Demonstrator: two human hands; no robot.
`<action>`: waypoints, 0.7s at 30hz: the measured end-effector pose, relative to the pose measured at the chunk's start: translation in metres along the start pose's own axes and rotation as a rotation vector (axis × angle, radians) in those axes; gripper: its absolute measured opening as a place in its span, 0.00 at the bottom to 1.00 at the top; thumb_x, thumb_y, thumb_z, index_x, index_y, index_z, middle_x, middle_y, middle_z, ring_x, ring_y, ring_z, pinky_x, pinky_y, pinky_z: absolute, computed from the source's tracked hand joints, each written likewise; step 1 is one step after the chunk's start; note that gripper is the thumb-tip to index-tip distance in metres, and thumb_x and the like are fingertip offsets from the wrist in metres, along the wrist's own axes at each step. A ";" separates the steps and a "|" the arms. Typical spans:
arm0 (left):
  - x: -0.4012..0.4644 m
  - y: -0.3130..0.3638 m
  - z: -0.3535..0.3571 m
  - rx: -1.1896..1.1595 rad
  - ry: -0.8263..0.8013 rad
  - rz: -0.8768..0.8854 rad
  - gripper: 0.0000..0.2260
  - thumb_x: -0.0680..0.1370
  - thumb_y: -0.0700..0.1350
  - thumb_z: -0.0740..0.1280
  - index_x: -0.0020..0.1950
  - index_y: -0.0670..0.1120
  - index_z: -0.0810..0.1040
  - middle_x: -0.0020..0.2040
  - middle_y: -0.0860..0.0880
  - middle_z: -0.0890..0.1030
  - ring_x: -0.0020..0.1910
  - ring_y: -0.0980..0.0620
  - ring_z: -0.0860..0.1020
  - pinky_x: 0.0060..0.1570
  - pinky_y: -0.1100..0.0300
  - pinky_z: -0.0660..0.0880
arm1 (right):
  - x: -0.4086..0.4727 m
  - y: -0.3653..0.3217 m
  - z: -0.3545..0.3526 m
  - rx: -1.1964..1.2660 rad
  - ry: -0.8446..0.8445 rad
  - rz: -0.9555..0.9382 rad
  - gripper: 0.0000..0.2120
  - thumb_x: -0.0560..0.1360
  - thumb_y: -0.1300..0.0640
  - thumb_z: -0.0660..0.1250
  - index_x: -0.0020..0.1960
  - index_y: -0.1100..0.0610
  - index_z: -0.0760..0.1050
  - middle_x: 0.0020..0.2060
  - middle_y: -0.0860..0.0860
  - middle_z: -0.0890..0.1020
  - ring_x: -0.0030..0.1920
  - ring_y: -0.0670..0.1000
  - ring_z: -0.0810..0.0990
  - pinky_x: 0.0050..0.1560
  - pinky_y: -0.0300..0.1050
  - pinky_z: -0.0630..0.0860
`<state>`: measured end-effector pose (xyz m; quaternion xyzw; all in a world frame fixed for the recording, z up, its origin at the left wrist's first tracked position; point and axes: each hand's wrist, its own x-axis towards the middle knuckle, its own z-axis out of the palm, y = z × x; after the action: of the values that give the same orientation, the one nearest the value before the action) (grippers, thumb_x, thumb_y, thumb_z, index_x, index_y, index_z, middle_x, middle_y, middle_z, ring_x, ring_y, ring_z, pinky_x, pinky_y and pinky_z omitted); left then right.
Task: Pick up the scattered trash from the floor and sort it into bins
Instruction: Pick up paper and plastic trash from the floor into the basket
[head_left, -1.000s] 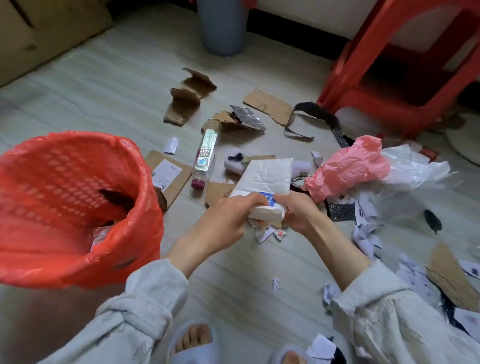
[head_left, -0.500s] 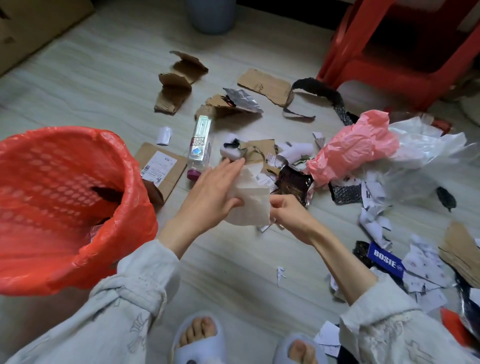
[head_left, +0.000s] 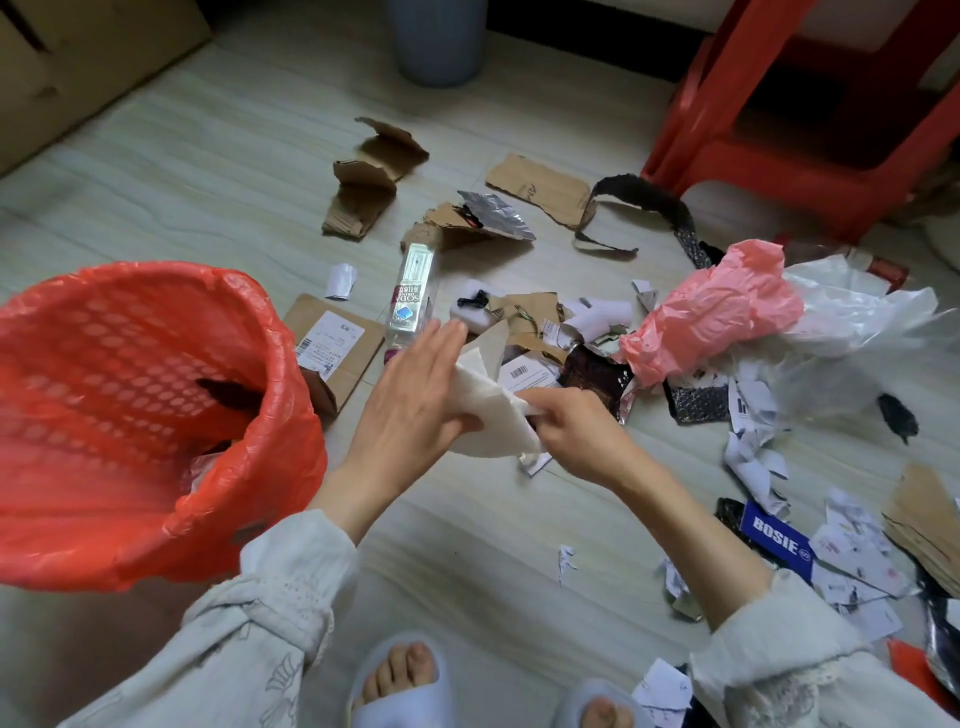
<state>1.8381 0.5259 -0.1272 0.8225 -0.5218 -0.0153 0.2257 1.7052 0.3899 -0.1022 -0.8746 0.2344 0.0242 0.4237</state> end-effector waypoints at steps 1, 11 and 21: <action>-0.004 -0.002 0.002 0.006 0.001 0.019 0.44 0.64 0.45 0.77 0.73 0.42 0.56 0.73 0.43 0.63 0.73 0.45 0.58 0.67 0.43 0.64 | -0.001 -0.001 0.001 -0.076 -0.009 -0.031 0.17 0.69 0.69 0.56 0.45 0.56 0.81 0.34 0.53 0.81 0.35 0.50 0.72 0.36 0.43 0.68; -0.008 -0.011 0.008 0.170 -0.073 0.337 0.30 0.66 0.49 0.76 0.66 0.47 0.72 0.72 0.47 0.67 0.73 0.47 0.58 0.69 0.51 0.56 | 0.004 0.005 0.012 -0.397 -0.027 -0.313 0.13 0.69 0.66 0.63 0.50 0.58 0.80 0.48 0.52 0.83 0.50 0.56 0.80 0.43 0.55 0.78; 0.007 -0.020 -0.031 0.180 0.189 0.107 0.07 0.72 0.44 0.67 0.47 0.43 0.81 0.47 0.47 0.82 0.56 0.42 0.75 0.48 0.49 0.70 | 0.030 -0.046 -0.003 -0.008 0.334 -0.294 0.13 0.72 0.67 0.61 0.54 0.63 0.79 0.49 0.56 0.83 0.48 0.55 0.82 0.51 0.53 0.78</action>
<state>1.8664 0.5378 -0.1059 0.8082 -0.5407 0.1209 0.1996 1.7513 0.4001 -0.0737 -0.8930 0.1712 -0.1819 0.3744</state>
